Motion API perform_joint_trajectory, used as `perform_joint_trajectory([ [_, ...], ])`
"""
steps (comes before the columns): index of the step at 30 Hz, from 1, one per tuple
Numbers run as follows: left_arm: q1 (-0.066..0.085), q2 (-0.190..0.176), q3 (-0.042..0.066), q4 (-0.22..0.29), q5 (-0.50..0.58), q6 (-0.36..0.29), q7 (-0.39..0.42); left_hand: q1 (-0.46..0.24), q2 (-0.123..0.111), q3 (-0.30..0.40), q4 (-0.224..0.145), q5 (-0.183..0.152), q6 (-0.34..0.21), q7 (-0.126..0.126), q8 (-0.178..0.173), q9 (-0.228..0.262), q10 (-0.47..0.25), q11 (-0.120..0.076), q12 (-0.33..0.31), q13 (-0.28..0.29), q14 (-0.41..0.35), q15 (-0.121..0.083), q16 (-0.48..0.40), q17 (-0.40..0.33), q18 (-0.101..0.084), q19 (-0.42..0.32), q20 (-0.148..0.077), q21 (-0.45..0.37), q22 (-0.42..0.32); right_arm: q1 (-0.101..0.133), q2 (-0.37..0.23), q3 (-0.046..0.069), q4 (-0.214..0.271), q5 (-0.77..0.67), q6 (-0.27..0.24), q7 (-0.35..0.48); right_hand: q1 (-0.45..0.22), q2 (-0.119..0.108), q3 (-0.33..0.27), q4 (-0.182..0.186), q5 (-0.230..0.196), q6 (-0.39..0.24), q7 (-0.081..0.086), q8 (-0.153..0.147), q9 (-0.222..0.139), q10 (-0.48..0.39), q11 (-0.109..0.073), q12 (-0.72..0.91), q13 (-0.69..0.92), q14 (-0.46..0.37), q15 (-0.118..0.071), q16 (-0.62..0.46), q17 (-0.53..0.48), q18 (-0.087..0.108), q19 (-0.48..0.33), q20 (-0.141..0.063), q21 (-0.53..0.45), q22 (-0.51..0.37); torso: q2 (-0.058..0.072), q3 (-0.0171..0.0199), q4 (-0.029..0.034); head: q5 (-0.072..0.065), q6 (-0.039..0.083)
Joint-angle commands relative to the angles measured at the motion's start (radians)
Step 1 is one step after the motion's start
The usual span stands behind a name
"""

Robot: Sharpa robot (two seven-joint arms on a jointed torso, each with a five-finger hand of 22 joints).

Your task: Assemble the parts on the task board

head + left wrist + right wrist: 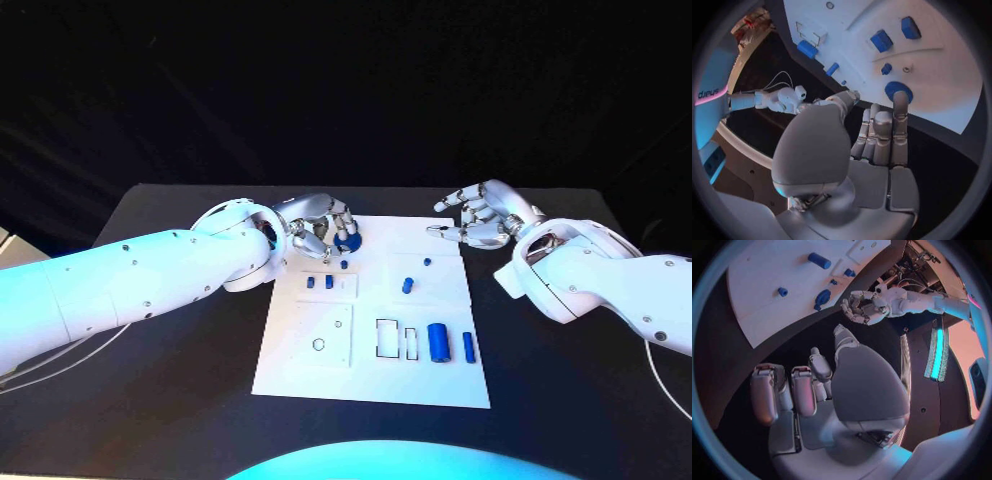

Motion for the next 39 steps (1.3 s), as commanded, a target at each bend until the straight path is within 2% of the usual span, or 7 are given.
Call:
perform_joint_trajectory([
  [1, -0.004, 0.016, -0.002, -0.014, -0.139, 0.009, 0.0, -0.007, -0.01, 0.004, 0.005, -0.007, 0.019, -0.003, -0.009, -0.018, 0.003, -0.001, -0.008, -0.015, 0.02, -0.002, 0.022, 0.016, 0.003, 0.023, -0.002, 0.035, 0.042, -0.001, 0.001, 0.0, 0.0, -0.004, 0.006, 0.008, -0.008, 0.005, -0.002, -0.003, 0.006, -0.001, -0.001, 0.002, -0.001, -0.005, 0.002, -0.006, 0.0, 0.064, -0.007, -0.004, 0.125, 0.013, 0.051, -0.008, -0.003, 0.203, 0.001, 0.0011, -0.0014, -0.001, 0.001],
  [16, -0.008, 0.075, -0.008, -0.077, -0.238, 0.155, -0.065, -0.008, -0.014, 0.009, 0.01, -0.011, 0.07, -0.015, -0.024, -0.052, 0.009, -0.003, -0.032, -0.053, 0.04, -0.005, 0.042, 0.009, -0.007, 0.057, -0.002, 0.086, 0.106, -0.002, 0.004, 0.0, -0.001, -0.004, 0.005, 0.007, -0.006, 0.007, 0.0, -0.003, 0.008, -0.002, -0.001, 0.003, -0.001, -0.009, 0.002, -0.009, -0.004, 0.064, -0.007, -0.005, 0.124, 0.013, 0.051, -0.008, -0.005, 0.202, 0.001, 0.0021, -0.0006, -0.002, -0.006],
  [19, -0.008, 0.081, -0.008, -0.083, -0.247, 0.169, -0.067, -0.004, -0.015, 0.01, 0.007, -0.011, 0.077, -0.016, -0.027, -0.056, 0.015, -0.005, -0.033, -0.058, 0.038, -0.006, 0.042, 0.002, -0.006, 0.053, -0.002, 0.086, 0.104, -0.002, 0.005, 0.0, -0.001, -0.004, 0.003, 0.005, -0.003, 0.01, 0.004, -0.003, 0.009, -0.004, -0.002, 0.004, -0.002, -0.07, 0.001, -0.083, -0.075, 0.048, -0.009, -0.035, 0.079, 0.026, 0.025, -0.009, -0.061, 0.173, 0.001, 0.0015, -0.0011, -0.003, -0.009],
  [25, -0.008, 0.086, -0.008, -0.091, -0.253, 0.193, -0.071, -0.006, -0.015, 0.01, 0.007, -0.012, 0.102, -0.018, -0.03, -0.065, 0.037, -0.008, -0.032, -0.067, 0.041, -0.009, 0.046, -0.002, -0.007, 0.055, -0.003, 0.094, 0.113, -0.002, 0.005, 0.0, -0.002, -0.004, 0.0, 0.006, -0.003, 0.01, 0.006, -0.003, 0.009, -0.006, -0.003, 0.007, -0.003, -0.081, -0.001, -0.105, -0.1, 0.039, -0.011, -0.057, 0.051, 0.037, 0.004, -0.011, -0.113, 0.147, 0.001, 0.0022, -0.0002, -0.004, -0.01],
  [29, -0.008, 0.09, -0.008, -0.099, -0.255, 0.208, -0.074, -0.005, -0.013, 0.012, 0.006, -0.012, 0.12, -0.02, -0.03, -0.068, 0.051, -0.011, -0.03, -0.072, 0.043, -0.01, 0.049, -0.005, -0.007, 0.055, -0.004, 0.097, 0.115, -0.002, 0.005, 0.0, -0.002, 0.0, -0.006, 0.013, -0.002, 0.008, 0.012, -0.003, 0.01, -0.015, -0.005, 0.014, -0.004, -0.219, -0.004, -0.33, -0.33, -0.047, -0.016, -0.275, -0.184, 0.1, -0.128, -0.016, -0.475, -0.054, 0.0, 0.0021, 0.0003, -0.005, -0.01],
  [33, -0.008, 0.093, -0.008, -0.103, -0.255, 0.215, -0.075, -0.005, -0.012, 0.012, 0.005, -0.012, 0.127, -0.02, -0.03, -0.07, 0.057, -0.012, -0.03, -0.074, 0.043, -0.011, 0.05, -0.007, -0.008, 0.054, -0.004, 0.097, 0.116, -0.002, 0.006, 0.0, -0.004, 0.017, -0.027, 0.033, 0.012, 0.016, 0.035, -0.003, 0.016, -0.016, -0.002, 0.033, -0.002, -0.268, 0.0, -0.485, -0.487, -0.192, -0.01, -0.664, -0.502, 0.169, -0.282, -0.01, -0.993, -0.374, 0.0, 0.0013, -0.0007, -0.005, -0.01],
  [39, -0.009, 0.099, -0.008, -0.11, -0.253, 0.214, -0.07, -0.002, -0.008, 0.017, 0.003, -0.011, 0.14, -0.022, -0.03, -0.073, 0.064, -0.013, -0.031, -0.079, 0.043, -0.013, 0.051, -0.01, -0.008, 0.054, -0.005, 0.1, 0.119, -0.002, 0.007, 0.0, -0.006, 0.045, -0.055, 0.064, 0.019, 0.01, 0.085, -0.004, 0.034, -0.03, 0.012, 0.06, -0.004, -0.25, 0.018, -0.701, -0.724, -0.241, 0.014, -0.949, -0.583, 0.17, -0.281, 0.01, -1.202, -0.579, 0.0, 0.0022, -0.0007, -0.005, -0.008],
])
